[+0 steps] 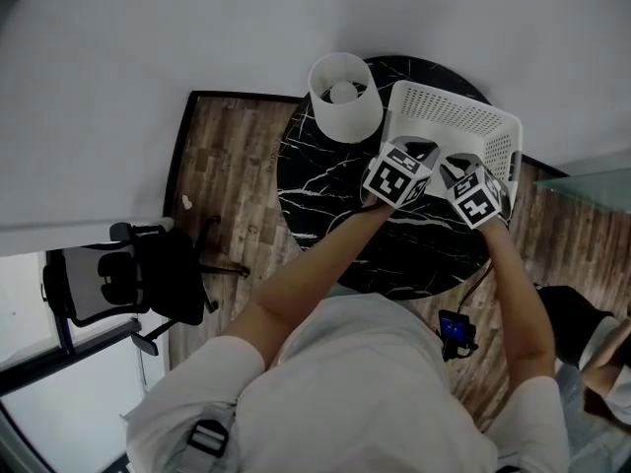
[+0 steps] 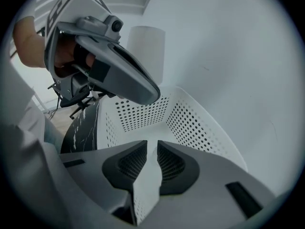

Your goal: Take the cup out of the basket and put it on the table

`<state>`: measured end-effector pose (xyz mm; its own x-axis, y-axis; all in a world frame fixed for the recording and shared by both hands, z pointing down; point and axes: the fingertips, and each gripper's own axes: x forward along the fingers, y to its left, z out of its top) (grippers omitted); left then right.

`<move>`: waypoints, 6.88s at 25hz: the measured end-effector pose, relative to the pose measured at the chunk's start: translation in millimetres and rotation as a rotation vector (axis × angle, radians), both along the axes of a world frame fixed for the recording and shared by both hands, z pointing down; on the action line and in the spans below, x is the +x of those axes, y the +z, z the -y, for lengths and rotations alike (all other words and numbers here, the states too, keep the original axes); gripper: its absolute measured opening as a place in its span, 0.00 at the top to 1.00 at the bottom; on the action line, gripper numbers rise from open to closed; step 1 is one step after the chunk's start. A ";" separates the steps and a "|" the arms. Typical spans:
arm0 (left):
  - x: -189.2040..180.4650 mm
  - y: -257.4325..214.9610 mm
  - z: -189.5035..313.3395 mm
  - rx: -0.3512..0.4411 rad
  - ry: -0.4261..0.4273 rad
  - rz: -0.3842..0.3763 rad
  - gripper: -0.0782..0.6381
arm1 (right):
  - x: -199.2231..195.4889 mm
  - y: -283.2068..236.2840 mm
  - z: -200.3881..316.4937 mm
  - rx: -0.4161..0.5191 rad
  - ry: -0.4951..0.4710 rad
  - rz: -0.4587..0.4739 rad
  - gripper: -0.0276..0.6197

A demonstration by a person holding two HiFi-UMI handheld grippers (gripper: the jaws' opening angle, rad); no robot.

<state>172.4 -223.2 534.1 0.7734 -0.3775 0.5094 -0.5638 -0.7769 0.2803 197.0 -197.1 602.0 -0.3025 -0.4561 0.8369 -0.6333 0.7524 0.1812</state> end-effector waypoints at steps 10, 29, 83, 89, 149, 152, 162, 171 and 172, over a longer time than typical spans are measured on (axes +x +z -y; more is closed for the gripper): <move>4.2 32.6 22.1 -0.078 0.004 0.063 0.88 | 6.5 46.5 11.1 -0.149 -0.082 -0.081 0.88; 13.7 58.2 32.3 -0.204 -0.018 0.049 0.88 | 7.6 97.6 19.5 -0.245 -0.133 -0.166 0.88; 2.7 -47.8 -22.4 -0.078 0.002 -0.096 0.88 | 16.0 -82.4 -16.8 0.058 -0.107 -0.101 0.92; -1.0 -69.9 -33.6 -0.052 0.001 -0.132 0.88 | 14.8 -108.7 -29.7 0.107 -0.098 -0.099 0.92; -242.2 -43.0 -73.2 -0.072 -0.417 -0.107 0.88 | -230.2 -117.0 -76.4 0.106 -0.577 -0.054 0.92; -246.1 -30.4 -73.7 -0.094 -0.414 -0.100 0.88 | -234.1 -103.4 -79.4 0.085 -0.579 -0.066 0.92; -246.6 14.5 -74.2 -0.171 -0.384 -0.078 0.88 | -243.4 -51.6 -85.5 0.013 -0.582 -0.116 0.92; -248.2 50.6 -71.2 -0.226 -0.370 -0.065 0.88 | -248.2 -14.8 -80.8 -0.019 -0.579 -0.150 0.92; -248.6 54.6 -71.0 -0.233 -0.369 -0.064 0.88 | -248.9 -10.7 -80.8 -0.024 -0.578 -0.152 0.92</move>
